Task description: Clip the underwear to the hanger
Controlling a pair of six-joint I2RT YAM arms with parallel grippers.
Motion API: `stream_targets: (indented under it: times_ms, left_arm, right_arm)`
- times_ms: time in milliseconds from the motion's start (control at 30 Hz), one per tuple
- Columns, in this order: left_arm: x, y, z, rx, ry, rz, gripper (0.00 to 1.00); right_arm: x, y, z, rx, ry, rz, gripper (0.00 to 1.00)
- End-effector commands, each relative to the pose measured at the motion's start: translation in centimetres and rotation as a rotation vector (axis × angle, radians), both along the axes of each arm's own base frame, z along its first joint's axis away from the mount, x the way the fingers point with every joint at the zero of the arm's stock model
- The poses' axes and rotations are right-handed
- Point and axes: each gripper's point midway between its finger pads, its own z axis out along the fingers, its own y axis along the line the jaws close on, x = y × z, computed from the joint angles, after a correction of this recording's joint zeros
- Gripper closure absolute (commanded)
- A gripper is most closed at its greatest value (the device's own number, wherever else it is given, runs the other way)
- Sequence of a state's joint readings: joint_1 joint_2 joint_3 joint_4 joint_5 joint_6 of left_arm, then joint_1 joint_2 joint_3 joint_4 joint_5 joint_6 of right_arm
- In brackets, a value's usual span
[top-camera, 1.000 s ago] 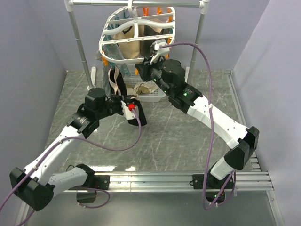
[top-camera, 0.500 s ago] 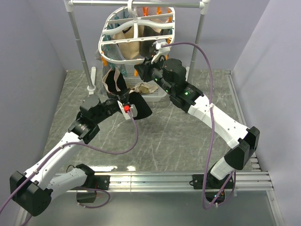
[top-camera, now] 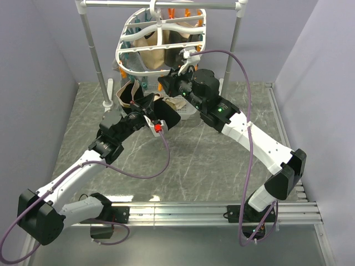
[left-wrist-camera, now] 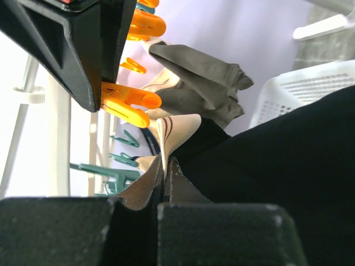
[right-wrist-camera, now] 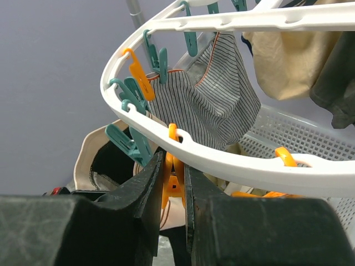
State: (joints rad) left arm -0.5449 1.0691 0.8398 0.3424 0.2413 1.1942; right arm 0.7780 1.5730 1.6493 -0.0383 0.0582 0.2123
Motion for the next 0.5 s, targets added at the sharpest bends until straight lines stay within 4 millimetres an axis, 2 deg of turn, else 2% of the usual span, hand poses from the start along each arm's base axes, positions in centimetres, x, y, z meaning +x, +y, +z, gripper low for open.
stream_targets:
  times_ms: [0, 467]
  left_arm:
    - [0.16, 0.32, 2.51, 0.000, -0.119, 0.034, 1.00]
    - [0.72, -0.19, 2.63, 0.009, -0.105, 0.026, 1.00]
  right_arm:
    - [-0.34, -0.51, -0.22, -0.014, 0.016, 0.010, 1.00]
    - [-0.74, -0.18, -0.84, -0.037, 0.004, 0.046, 1.00]
